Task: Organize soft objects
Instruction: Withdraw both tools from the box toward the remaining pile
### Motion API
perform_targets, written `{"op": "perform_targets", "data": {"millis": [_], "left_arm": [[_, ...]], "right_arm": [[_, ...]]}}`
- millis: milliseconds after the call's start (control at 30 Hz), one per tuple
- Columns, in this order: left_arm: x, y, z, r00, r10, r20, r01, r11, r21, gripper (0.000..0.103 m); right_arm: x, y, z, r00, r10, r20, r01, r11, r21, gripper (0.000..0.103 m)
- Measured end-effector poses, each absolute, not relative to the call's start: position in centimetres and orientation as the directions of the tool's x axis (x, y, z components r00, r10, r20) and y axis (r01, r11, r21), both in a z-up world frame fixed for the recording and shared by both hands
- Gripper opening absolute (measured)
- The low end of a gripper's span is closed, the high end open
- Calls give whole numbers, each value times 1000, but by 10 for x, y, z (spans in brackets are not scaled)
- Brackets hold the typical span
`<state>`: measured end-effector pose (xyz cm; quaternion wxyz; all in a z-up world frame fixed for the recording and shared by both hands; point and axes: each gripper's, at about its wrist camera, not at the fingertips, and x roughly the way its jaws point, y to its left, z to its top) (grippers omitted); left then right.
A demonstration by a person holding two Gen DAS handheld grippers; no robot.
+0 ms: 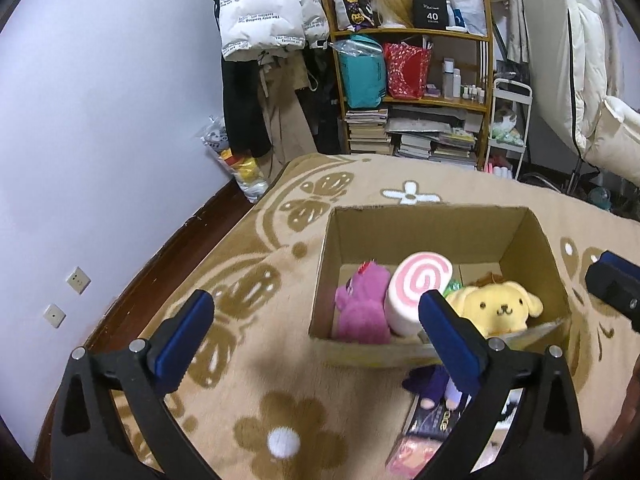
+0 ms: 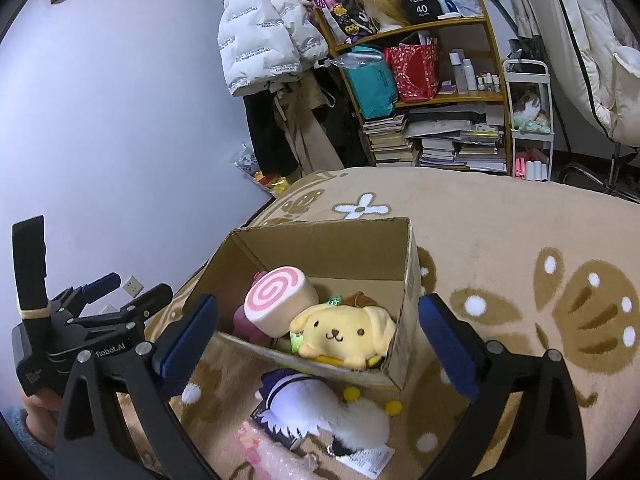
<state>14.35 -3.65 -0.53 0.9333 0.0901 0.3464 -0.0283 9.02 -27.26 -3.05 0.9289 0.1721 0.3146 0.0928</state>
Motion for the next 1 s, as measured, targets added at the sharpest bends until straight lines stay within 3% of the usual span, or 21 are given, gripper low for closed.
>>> {"op": "perform_targets", "data": {"millis": [1000], "left_arm": [[87,-21,-28,708,36,-706,53,993,104,101]], "right_arm": [[49,-272,-83,715,272,-644,-9,925,381,103]]}}
